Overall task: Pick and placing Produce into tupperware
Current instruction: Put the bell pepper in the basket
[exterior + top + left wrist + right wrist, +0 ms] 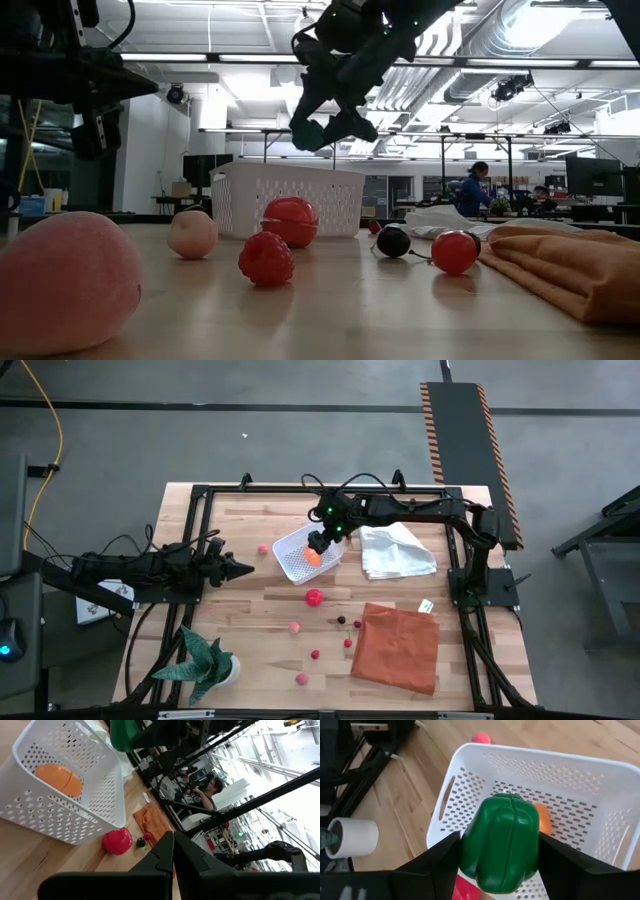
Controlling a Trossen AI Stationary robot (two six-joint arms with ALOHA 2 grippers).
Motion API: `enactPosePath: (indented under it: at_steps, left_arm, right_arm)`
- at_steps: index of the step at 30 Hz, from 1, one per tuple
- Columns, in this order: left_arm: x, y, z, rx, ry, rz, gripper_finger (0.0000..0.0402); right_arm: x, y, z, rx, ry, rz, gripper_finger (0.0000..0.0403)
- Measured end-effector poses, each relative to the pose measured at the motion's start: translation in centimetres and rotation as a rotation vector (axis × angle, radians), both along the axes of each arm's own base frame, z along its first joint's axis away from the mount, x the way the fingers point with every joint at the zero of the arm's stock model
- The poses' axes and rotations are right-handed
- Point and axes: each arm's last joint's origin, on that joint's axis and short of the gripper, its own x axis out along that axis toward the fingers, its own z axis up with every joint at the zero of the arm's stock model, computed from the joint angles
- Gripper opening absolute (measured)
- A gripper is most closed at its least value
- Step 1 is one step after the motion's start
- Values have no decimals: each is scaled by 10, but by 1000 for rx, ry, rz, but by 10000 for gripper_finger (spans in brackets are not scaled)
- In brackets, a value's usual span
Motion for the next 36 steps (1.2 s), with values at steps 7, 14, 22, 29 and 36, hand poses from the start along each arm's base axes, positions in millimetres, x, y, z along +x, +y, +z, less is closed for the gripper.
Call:
enactPosePath:
  at_steps: [7,14,22,29,36]
  left_arm:
    - [0,0,0,0,0,0,1]
    - [0,0,-1,-3,8,-5,1]
    - [2,0,-2,-5,25,-8,1]
    - [2,0,-3,-4,31,-12,1]
    - [2,0,-3,-4,31,-12,1]
  right_arm:
    - [2,-8,-7,6,4,-12,218]
    - [8,-11,-20,25,14,-5,218]
    - [10,-12,-31,44,38,-6,218]
    - [14,-8,-40,55,55,7,218]
    - [15,-6,-41,57,59,13,218]
